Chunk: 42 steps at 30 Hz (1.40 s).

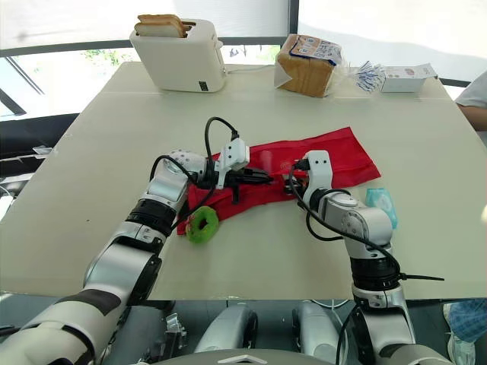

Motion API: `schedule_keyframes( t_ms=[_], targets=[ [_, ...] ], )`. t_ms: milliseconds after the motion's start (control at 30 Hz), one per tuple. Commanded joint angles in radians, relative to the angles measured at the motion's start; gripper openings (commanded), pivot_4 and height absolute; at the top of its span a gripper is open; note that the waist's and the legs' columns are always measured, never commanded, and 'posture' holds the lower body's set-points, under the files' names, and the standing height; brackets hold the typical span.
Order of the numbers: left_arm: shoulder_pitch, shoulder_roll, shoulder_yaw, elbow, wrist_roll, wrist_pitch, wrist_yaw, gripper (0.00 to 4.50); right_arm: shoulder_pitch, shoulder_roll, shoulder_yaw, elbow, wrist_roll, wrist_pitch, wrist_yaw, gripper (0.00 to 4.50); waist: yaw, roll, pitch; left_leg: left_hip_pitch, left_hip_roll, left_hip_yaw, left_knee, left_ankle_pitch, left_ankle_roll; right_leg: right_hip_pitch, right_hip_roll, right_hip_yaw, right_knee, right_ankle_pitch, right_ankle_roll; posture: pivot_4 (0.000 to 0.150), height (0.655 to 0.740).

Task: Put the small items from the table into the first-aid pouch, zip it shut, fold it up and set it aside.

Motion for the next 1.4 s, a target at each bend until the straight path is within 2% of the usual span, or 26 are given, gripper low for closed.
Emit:
schedule_keyframes(
  t_ms=[33, 267, 533, 567, 600, 700, 900, 1033, 1133, 1233, 1267, 1400],
  targets=[
    [-0.017, 0.002, -0.003, -0.014, -0.008, -0.030, -0.021, 0.00, -0.058, -0.012, 0.035, 0.054, -0.040, -0.069, 0.043, 0.04, -0.001, 0.000, 0.000, 0.000, 0.000, 0.000, 0.000, 0.000, 0.000, 0.000, 0.000, 0.000, 0.000, 0.000, 0.000, 0.150, 0.7400],
    [-0.037, -0.004, -0.013, 0.061, 0.021, -0.103, -0.019, 0.00, -0.168, 0.009, 0.165, 0.311, -0.165, -0.292, 0.170, 0.04, -0.016, 0.000, 0.000, 0.000, 0.000, 0.001, 0.000, 0.000, 0.000, -0.001, 0.000, 0.000, 0.000, 0.000, 0.000, 0.150, 0.7400],
    [-0.071, -0.008, -0.008, 0.154, 0.048, -0.176, -0.011, 0.00, -0.154, 0.010, 0.155, 0.351, -0.202, -0.360, 0.208, 0.04, -0.022, 0.000, 0.000, 0.000, 0.000, 0.001, 0.000, 0.000, 0.000, -0.001, 0.000, 0.001, 0.001, 0.000, 0.000, 0.150, 0.7400],
    [-0.072, -0.008, -0.008, 0.159, 0.050, -0.181, -0.010, 0.00, -0.143, 0.003, 0.148, 0.329, -0.196, -0.349, 0.214, 1.05, -0.022, 0.000, 0.000, 0.000, 0.000, 0.000, 0.000, 0.000, 0.000, -0.002, 0.000, 0.001, 0.001, 0.000, 0.000, 0.150, 0.7400],
    [-0.073, -0.009, -0.007, 0.163, 0.050, -0.184, -0.009, 0.00, -0.130, -0.006, 0.143, 0.298, -0.188, -0.336, 0.224, 1.57, -0.021, 0.000, 0.000, 0.000, 0.000, 0.001, 0.000, 0.000, 0.000, -0.002, 0.000, 0.001, 0.001, 0.000, 0.000, 0.150, 0.7400],
    [-0.077, -0.009, -0.005, 0.173, 0.054, -0.190, -0.007, 0.00, -0.061, -0.047, 0.114, 0.139, -0.136, -0.262, 0.255, 2.50, -0.015, 0.000, 0.000, -0.001, 0.000, 0.000, 0.000, 0.000, 0.000, -0.002, 0.000, 0.000, 0.001, 0.000, 0.000, 0.150, 0.7400],
    [-0.090, -0.015, -0.005, 0.198, 0.059, -0.199, -0.015, 0.00, 0.053, -0.158, 0.081, -0.149, -0.052, -0.116, 0.298, 2.50, -0.017, 0.000, 0.000, -0.002, 0.000, 0.000, 0.000, -0.001, 0.001, -0.002, -0.001, 0.000, 0.001, 0.000, 0.000, 0.150, 0.7400],
    [-0.096, -0.025, -0.004, 0.201, 0.058, -0.198, -0.014, 0.00, 0.068, -0.181, 0.116, -0.181, -0.067, -0.098, 0.294, 2.50, -0.018, 0.000, 0.000, -0.002, 0.000, 0.000, 0.000, -0.002, 0.003, -0.002, -0.001, 0.000, 0.001, 0.000, 0.000, 0.150, 0.7400],
    [-0.097, -0.032, -0.004, 0.191, 0.055, -0.195, -0.013, 0.00, 0.053, -0.157, 0.170, -0.091, -0.131, -0.129, 0.257, 1.68, -0.018, 0.000, 0.000, -0.002, 0.000, 0.000, 0.000, -0.002, 0.003, -0.002, -0.001, 0.000, 0.001, 0.000, 0.000, 0.150, 0.7400],
    [-0.089, -0.037, -0.003, 0.172, 0.049, -0.190, -0.018, 0.00, 0.005, -0.093, 0.164, 0.039, -0.171, -0.203, 0.213, 0.20, -0.018, 0.000, 0.000, -0.002, 0.000, 0.000, 0.000, 0.000, 0.000, -0.002, -0.001, 0.000, 0.001, 0.000, 0.000, 0.150, 0.7400],
    [-0.085, -0.038, -0.004, 0.164, 0.048, -0.188, -0.020, 0.00, -0.015, -0.072, 0.158, 0.090, -0.186, -0.243, 0.201, 0.06, -0.018, 0.000, 0.000, -0.002, 0.000, 0.001, 0.000, 0.000, 0.000, -0.002, -0.001, 0.000, 0.001, 0.000, 0.000, 0.150, 0.7400],
    [-0.072, -0.042, -0.010, 0.154, 0.060, -0.213, -0.006, 0.00, -0.073, -0.028, 0.144, 0.265, -0.253, -0.405, 0.160, 0.06, -0.017, 0.000, 0.000, -0.001, 0.000, 0.000, 0.000, 0.000, 0.000, -0.002, -0.001, 0.000, 0.001, 0.000, 0.000, 0.150, 0.7400]
  ],
)
